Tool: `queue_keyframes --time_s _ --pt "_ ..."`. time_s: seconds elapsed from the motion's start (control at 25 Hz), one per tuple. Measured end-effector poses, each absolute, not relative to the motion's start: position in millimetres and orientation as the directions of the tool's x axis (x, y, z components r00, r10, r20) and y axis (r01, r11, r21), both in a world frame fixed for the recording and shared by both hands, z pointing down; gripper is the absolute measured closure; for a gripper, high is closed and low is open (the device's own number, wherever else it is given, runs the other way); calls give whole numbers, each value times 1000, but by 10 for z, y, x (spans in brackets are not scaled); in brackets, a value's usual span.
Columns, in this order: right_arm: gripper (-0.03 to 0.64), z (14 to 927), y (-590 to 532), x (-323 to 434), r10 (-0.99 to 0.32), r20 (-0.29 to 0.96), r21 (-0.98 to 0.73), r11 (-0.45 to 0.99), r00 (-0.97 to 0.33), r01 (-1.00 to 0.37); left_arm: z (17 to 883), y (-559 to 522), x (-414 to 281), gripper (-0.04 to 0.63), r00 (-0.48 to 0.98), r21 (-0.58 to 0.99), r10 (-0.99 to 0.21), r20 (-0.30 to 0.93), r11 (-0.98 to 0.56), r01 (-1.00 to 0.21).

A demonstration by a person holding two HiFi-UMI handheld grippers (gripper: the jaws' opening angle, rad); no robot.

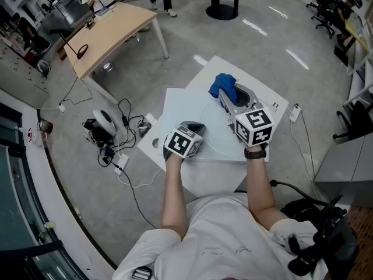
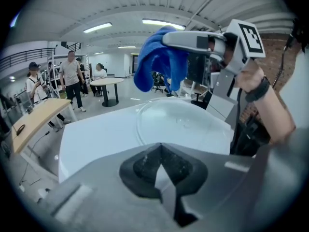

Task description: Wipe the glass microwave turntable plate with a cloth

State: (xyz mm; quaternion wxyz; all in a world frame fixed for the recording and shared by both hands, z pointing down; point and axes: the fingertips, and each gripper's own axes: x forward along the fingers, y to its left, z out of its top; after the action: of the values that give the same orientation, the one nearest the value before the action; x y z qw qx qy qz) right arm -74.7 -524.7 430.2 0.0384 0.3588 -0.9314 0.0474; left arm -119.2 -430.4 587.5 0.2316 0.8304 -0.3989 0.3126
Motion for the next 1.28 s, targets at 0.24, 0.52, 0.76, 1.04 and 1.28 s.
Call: queue_keyframes --time_s 0.24,0.52,0.76,1.04,1.28 --pt "497 4356 -5172 -814 -626 150 -47 769 -765 -638 5875 -4278 -1173 594 484 155 -510 712 -558 -815" --pt "490 4611 -5015 -1144 -486 274 2 863 -830 -505 5871 -4290 -1166 594 502 181 -508 700 -554 -813" --pt "489 5143 -4956 -1378 -287 542 91 954 -790 -284 5853 -4326 -1137 594 501 167 -514 697 -563 -810" --pt "491 5586 -4960 -1465 -222 734 151 975 -642 -164 5882 -4315 -1091 595 493 181 -498 714 -548 -817" --pt "491 5702 -5003 -1453 -284 776 235 959 -563 -160 5872 -4318 -1082 595 502 178 -498 707 -561 -808"
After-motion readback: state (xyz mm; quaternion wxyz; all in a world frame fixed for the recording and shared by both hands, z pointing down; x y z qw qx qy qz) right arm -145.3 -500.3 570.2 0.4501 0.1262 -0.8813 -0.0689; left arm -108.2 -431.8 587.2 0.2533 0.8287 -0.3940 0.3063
